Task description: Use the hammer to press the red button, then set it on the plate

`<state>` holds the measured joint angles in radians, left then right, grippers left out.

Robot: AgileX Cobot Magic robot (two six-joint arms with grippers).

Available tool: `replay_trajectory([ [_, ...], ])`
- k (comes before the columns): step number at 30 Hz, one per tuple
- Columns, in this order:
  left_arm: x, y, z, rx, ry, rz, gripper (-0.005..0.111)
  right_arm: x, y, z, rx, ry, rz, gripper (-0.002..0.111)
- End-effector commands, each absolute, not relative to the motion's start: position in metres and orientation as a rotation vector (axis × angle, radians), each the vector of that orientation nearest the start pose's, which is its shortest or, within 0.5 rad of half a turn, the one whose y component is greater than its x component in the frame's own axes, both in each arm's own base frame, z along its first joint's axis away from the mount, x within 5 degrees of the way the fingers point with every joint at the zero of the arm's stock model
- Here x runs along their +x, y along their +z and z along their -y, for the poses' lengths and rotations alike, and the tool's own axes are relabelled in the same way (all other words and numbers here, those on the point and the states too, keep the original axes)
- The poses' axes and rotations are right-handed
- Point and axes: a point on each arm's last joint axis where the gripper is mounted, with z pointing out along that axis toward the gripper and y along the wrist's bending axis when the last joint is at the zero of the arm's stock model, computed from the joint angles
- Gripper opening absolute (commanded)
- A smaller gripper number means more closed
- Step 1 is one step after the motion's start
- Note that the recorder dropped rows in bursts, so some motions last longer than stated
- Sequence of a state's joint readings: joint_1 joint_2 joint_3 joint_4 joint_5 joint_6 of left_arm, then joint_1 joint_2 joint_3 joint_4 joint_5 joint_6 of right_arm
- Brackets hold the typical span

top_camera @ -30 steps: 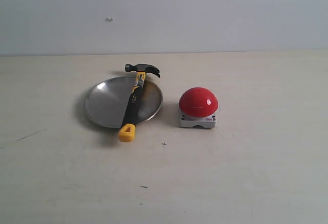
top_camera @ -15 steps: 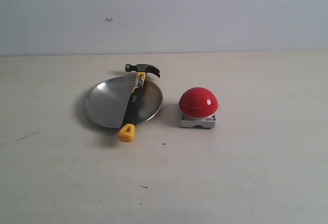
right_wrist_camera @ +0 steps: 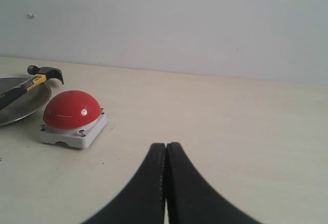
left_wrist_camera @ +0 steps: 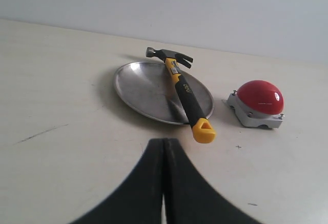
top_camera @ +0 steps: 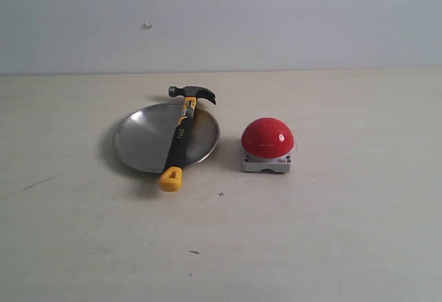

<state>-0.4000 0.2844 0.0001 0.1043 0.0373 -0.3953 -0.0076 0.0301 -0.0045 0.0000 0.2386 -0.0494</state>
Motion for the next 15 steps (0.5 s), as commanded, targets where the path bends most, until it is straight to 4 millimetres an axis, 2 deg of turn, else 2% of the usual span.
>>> replay_trajectory([
  [1, 0.0722, 0.1914, 0.0301, 0.089, -0.494, -1.819, 0.0, 0.057, 0.1904, 0.0008, -0.029, -0.045, -1.743, 0.0],
  [9, 0.0722, 0.1916, 0.0297, 0.085, -0.491, -1.817, 0.0, 0.057, 0.1904, 0.0008, -0.029, -0.045, -1.743, 0.0],
  [15, 0.0683, 0.1981, 0.022, 0.1, -0.378, -1.716, 0.0, 0.057, 0.1904, 0.0008, -0.029, -0.045, -1.743, 0.0],
])
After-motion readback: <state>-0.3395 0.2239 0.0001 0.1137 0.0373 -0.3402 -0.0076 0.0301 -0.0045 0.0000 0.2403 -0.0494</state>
